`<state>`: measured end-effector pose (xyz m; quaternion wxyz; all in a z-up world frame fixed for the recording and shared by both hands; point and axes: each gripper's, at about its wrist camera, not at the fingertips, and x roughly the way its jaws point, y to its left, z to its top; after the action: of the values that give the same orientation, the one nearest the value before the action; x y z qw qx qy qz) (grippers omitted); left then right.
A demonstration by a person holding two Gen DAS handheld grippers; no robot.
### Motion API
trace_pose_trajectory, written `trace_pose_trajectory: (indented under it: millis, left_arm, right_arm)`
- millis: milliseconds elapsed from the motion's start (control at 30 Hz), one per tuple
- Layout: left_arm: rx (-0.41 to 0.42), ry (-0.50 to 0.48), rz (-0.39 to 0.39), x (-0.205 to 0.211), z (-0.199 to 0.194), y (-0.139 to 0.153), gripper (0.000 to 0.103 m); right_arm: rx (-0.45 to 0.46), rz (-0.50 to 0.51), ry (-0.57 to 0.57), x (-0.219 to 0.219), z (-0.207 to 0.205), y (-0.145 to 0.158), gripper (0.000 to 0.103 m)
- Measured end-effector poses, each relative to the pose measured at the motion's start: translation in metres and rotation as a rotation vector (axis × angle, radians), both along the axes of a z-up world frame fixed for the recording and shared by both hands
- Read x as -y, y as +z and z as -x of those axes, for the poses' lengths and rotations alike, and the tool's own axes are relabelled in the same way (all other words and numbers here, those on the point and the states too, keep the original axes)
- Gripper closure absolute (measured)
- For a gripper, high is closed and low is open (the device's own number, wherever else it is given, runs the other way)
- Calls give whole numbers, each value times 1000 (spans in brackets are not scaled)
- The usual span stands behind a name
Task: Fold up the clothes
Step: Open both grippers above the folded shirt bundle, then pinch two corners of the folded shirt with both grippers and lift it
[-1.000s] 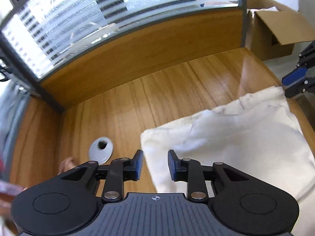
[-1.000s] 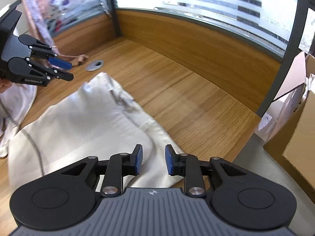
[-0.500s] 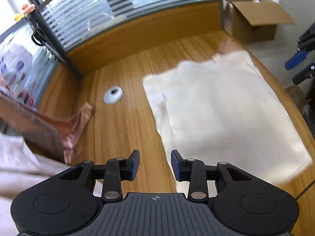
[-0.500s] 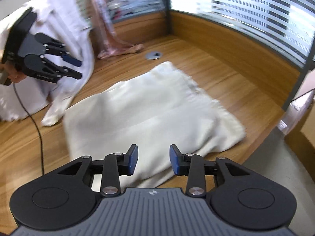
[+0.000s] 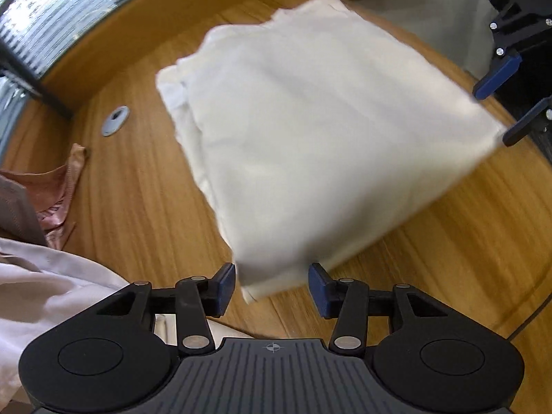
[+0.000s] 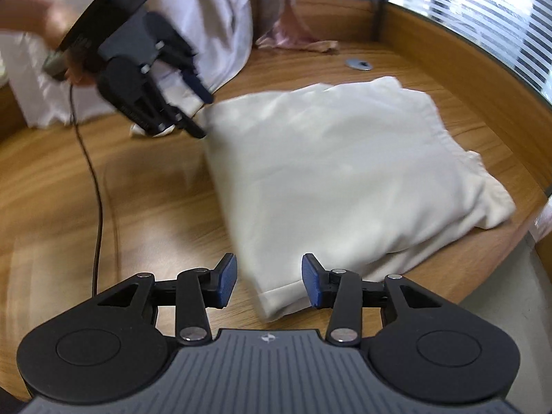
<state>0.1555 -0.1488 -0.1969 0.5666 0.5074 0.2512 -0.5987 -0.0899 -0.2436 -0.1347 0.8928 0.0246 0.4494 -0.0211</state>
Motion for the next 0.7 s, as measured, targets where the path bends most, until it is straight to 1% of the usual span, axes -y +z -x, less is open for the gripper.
trace_pose_trajectory:
  millis: [133, 200, 267, 300, 333, 367, 400, 433, 533, 700]
  left_arm:
    - [13, -14, -14, -5, -1, -9, 52]
    - [11, -3, -15, -5, -3, -12, 53]
    - [-2, 1, 1, -7, -4, -12, 55]
    - [4, -2, 6, -7, -3, -13, 68]
    - [23, -7, 7, -7, -2, -14, 81]
    - [41, -15, 8, -8, -1, -14, 86]
    - [51, -22, 17, -9, -1, -13, 89]
    - [59, -27, 29, -9, 0, -11, 92]
    - [63, -24, 56, -8, 1, 2, 94]
    - [87, -24, 130, 4, 3, 35, 95]
  right_arm:
    - [-24, 70, 25, -21, -5, -13, 56]
    - [-35, 108, 39, -26, -6, -17, 57]
    - [-46, 147, 53, -31, -8, -21, 58]
    - [-50, 167, 55, -32, -9, -22, 65]
    - [-54, 187, 56, -33, -10, -24, 74]
    - [-53, 195, 55, -32, -9, -23, 78]
    - [-51, 202, 53, -32, -8, -22, 91]
    - [-38, 209, 52, -31, -7, -19, 96]
    - [7, 230, 40, -28, -1, -4, 97]
    - [65, 231, -2, -11, 5, 27, 97]
